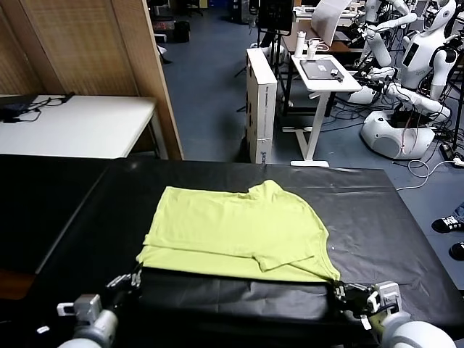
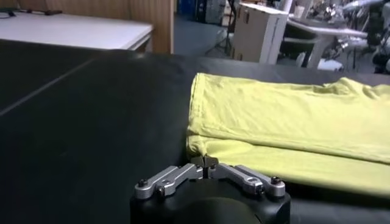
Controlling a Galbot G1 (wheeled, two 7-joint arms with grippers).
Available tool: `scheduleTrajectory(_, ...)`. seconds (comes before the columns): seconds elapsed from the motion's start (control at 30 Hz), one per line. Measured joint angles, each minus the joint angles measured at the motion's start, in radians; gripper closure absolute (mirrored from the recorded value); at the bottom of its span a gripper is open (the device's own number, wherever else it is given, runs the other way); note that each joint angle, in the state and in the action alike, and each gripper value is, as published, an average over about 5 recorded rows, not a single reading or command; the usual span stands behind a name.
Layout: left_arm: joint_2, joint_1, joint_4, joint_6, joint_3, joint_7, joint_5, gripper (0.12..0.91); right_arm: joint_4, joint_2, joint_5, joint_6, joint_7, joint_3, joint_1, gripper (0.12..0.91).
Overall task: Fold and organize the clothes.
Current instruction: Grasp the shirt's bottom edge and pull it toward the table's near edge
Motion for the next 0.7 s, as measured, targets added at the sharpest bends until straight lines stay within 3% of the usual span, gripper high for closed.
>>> scheduleTrajectory(0.3,-0.006,0.045,-0.011,-0.002,-0.017,0.005,0.006,0.881,0.025,0.001,0.003,0.0,0.003,-0.003,-0.024,0.863)
scheduleTrajectory(0.4,-0.006,0.054,-0.014,0.007,-0.025,0.003,0.006,0.881,0.038,-0.002,0.005,0.0,0.002,-0.002,-0.032,0.736)
scheduleTrajectory(0.53,-0.007,0.065,-0.026,0.02,-0.038,0.0,0.003,0.846,0.058,-0.003,0.009,0.0,0.002,0.001,-0.044,0.475)
scheduleTrajectory(0.7,-0.006,0.081,-0.042,0.042,-0.056,-0.003,0.001,0.569,0.083,-0.001,0.017,0.0,0.0,0.019,-0.062,0.2)
